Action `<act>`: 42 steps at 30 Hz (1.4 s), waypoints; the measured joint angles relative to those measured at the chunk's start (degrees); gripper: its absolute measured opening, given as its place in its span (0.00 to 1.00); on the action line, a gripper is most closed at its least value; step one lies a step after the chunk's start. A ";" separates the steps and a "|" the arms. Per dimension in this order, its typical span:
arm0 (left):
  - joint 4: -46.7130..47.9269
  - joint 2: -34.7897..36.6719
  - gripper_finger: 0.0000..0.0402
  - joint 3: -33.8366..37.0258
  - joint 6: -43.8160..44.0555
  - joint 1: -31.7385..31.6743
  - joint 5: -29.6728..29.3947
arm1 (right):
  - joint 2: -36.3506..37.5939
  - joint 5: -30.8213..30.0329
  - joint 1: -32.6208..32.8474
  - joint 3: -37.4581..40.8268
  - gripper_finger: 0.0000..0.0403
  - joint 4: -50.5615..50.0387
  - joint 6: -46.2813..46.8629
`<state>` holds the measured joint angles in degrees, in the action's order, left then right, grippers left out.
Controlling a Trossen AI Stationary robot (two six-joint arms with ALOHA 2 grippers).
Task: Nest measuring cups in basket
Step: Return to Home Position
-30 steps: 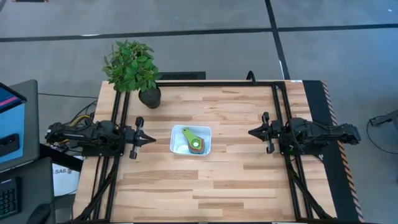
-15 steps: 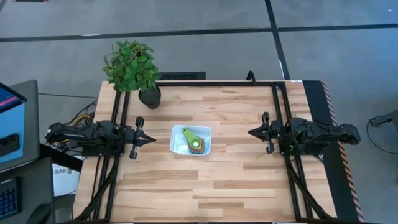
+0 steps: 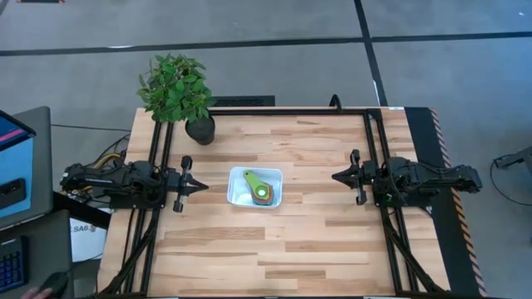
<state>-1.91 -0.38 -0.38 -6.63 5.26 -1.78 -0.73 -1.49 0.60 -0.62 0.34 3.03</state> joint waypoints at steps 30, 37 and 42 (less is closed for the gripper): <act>-0.11 -1.09 0.00 0.00 0.00 -0.11 -0.44 | 0.00 -0.03 0.02 0.00 0.11 0.02 0.00; -0.11 -1.09 0.00 0.00 0.00 -0.11 -0.44 | 0.00 -0.03 0.02 0.00 0.11 0.02 0.00; -0.11 -1.09 0.00 0.00 0.00 -0.11 -0.42 | 0.00 -0.03 0.02 0.00 0.11 0.02 0.00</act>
